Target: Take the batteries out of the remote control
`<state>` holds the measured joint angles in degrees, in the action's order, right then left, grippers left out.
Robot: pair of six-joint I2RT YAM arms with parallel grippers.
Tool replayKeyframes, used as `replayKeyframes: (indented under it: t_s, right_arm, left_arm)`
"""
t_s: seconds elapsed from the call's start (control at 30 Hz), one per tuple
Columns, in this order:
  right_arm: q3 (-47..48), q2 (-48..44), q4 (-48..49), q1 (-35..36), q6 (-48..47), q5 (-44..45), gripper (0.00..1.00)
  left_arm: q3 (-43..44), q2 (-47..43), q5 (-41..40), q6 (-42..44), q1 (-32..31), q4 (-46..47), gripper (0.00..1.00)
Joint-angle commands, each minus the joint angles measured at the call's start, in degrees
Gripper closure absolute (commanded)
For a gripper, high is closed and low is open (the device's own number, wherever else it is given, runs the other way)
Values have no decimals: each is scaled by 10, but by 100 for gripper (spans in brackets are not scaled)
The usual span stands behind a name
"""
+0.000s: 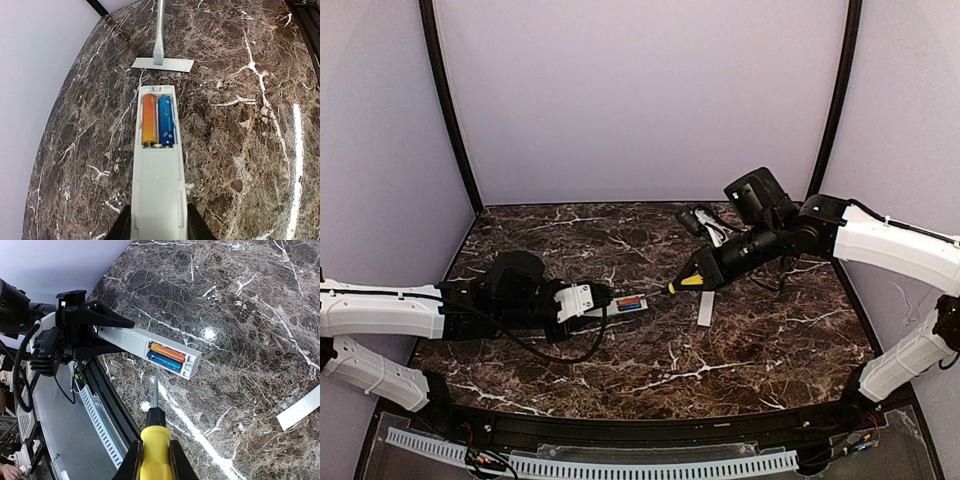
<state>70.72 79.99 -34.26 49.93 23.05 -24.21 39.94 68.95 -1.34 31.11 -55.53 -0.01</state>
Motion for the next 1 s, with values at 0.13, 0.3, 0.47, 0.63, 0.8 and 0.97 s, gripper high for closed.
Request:
replayKeyframes:
  t_s: [0.13, 0.3, 0.47, 0.63, 0.8, 0.97]
  right_arm:
    - [15, 5, 18, 10, 11, 4, 100]
    - [17, 15, 16, 23, 11, 10, 100]
    - [19, 17, 7, 31, 10, 35, 100]
    - [23, 16, 2, 32, 9, 50, 100]
    - [25, 17, -5, 32, 9, 62, 100]
    - [26, 16, -10, 32, 8, 69, 100]
  left_arm:
    - [-72, -56, 21, 76, -3, 135, 100]
    - [-91, -57, 29, 104, -3, 160, 100]
    - [-93, -56, 25, 107, -2, 166, 100]
    - [-92, -55, 22, 106, -3, 165, 100]
    - [-91, -53, 20, 102, -2, 163, 100]
    - [-89, -49, 20, 99, -3, 161, 100]
